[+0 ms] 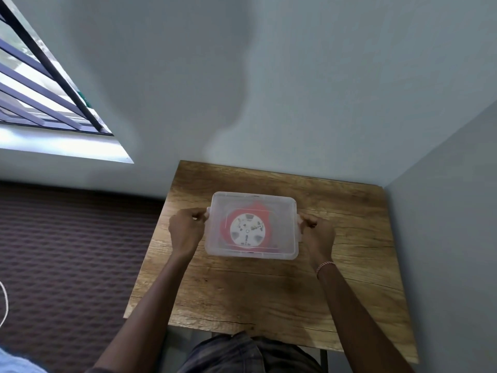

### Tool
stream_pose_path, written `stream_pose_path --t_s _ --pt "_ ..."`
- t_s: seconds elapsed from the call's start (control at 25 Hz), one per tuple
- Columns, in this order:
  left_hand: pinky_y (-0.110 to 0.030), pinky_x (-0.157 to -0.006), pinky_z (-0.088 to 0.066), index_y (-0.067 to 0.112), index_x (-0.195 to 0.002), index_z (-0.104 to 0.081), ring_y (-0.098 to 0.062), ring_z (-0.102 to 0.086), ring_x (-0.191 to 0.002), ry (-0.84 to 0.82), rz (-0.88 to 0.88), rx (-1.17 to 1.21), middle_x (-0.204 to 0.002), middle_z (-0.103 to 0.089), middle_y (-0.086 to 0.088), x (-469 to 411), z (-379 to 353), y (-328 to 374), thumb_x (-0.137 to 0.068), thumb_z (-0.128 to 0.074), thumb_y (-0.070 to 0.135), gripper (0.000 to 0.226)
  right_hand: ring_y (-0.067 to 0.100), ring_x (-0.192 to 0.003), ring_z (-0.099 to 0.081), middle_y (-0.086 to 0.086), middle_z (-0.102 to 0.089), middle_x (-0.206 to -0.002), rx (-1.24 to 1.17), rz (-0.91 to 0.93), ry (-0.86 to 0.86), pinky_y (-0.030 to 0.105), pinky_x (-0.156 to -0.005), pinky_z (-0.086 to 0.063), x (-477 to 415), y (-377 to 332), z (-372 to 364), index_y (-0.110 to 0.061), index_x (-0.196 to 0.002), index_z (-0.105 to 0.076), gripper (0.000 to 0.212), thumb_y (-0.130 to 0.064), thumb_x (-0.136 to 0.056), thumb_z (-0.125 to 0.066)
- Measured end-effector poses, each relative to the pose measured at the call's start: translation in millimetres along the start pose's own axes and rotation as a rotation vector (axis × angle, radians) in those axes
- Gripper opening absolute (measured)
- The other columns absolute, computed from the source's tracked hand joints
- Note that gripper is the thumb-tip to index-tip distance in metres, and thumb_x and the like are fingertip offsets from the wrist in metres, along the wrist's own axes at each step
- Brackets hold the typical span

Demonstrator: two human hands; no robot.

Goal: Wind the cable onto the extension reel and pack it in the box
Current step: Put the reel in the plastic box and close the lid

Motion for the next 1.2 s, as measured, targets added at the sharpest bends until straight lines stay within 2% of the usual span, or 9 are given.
stream_pose_path --t_s 0.2,0.44,0.56,0.72,0.84,0.92,1.0,1.08,1.2 --pt "-0.03 -0.083 -0.052 0.01 -0.114 -0.081 -0.024 -0.076 -0.098 -0.042 0.045 0.03 -0.11 -0.082 -0.009 -9 -4 -14 -0.096 -0.074 0.015 0.019 0.014 -0.095 -0.072 0.002 -0.078 -0.107 0.011 0.012 -0.005 0.036 -0.085 -0.063 -2 1 -4 -0.012 -0.113 -0.078 0.023 -0.005 -0.092 -0.072" --pt "-0.042 -0.077 -0.065 0.016 -0.112 -0.076 -0.023 -0.075 -0.097 -0.172 0.137 0.157 -0.103 -0.076 -0.001 -13 -17 -32 -0.101 -0.067 0.013 0.015 0.013 -0.094 -0.072 -0.002 -0.075 -0.107 -0.001 0.002 -0.046 0.026 -0.07 -0.061 0 8 -6 -0.016 -0.113 -0.076 0.021 -0.007 -0.098 -0.065" --pt "-0.035 -0.066 -0.064 0.013 -0.121 -0.068 -0.024 -0.076 -0.094 -0.384 0.303 0.242 -0.108 -0.075 -0.008 -16 -24 -35 -0.107 -0.054 0.013 0.019 0.016 -0.095 -0.072 -0.003 -0.074 -0.106 -0.04 -0.109 -0.197 0.027 -0.067 -0.059 0 9 -9 -0.028 -0.112 -0.071 0.023 -0.014 -0.105 -0.054" --pt "-0.042 -0.077 -0.065 0.006 -0.113 -0.075 -0.029 -0.078 -0.097 -0.583 0.376 0.27 -0.108 -0.078 -0.014 -17 -25 -31 -0.111 -0.044 0.013 0.031 0.026 -0.1 -0.074 0.005 -0.079 -0.103 -0.111 -0.289 -0.457 0.045 -0.086 -0.062 -9 12 -7 -0.019 -0.113 -0.075 0.026 -0.02 -0.108 -0.049" --pt "-0.048 -0.09 -0.062 0.005 -0.112 -0.075 -0.029 -0.075 -0.098 -0.533 0.403 0.236 -0.106 -0.078 -0.013 -22 -21 -34 -0.109 -0.052 0.02 0.027 0.031 -0.104 -0.074 0.007 -0.08 -0.101 -0.166 -0.351 -0.462 0.048 -0.091 -0.061 -16 18 -4 -0.015 -0.11 -0.078 0.019 -0.019 -0.103 -0.06" --pt "-0.046 -0.09 -0.061 0.006 -0.118 -0.072 -0.027 -0.073 -0.097 -0.419 0.38 0.193 -0.105 -0.075 -0.011 -21 -17 -32 -0.105 -0.061 0.021 0.023 0.029 -0.098 -0.075 0.008 -0.08 -0.099 -0.179 -0.361 -0.388 0.044 -0.081 -0.064 -17 16 -1 -0.012 -0.11 -0.077 0.016 -0.017 -0.099 -0.067" --pt "-0.045 -0.086 -0.061 0.006 -0.121 -0.073 -0.027 -0.073 -0.094 -0.293 0.299 0.129 -0.101 -0.075 -0.009 -18 -14 -26 -0.102 -0.066 0.019 0.024 0.02 -0.087 -0.074 0.004 -0.077 -0.098 -0.05 -0.285 -0.301 0.033 -0.064 -0.062 -17 7 1 -0.01 -0.11 -0.075 0.015 -0.015 -0.098 -0.068" --pt "-0.045 -0.081 -0.063 0.005 -0.109 -0.079 -0.027 -0.073 -0.084 -0.222 0.21 0.051 -0.09 -0.076 -0.009 -14 -13 -16 -0.101 -0.067 0.017 0.019 0.014 -0.081 -0.071 0.003 -0.075 -0.098 0.125 -0.169 -0.205 0.026 -0.056 -0.058 -14 -3 -2 -0.013 -0.111 -0.075 0.014 -0.014 -0.099 -0.067" --pt "-0.042 -0.071 -0.061 0.004 -0.078 -0.075 -0.029 -0.07 -0.072 -0.231 0.186 -0.033 -0.075 -0.072 -0.011 -16 -17 -7 -0.101 -0.063 0.013 0.027 0.02 -0.075 -0.074 0.007 -0.077 -0.089 0.301 -0.032 -0.117 0.042 -0.066 -0.066 -10 -7 -10 -0.008 -0.105 -0.078 0.014 -0.014 -0.098 -0.068"
Point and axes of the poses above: each hand's wrist, its own x-axis away from the middle knuckle, its own z-axis out of the back of the hand, y = z × x, the point moved 5 cm from there along -x, towards the middle knuckle
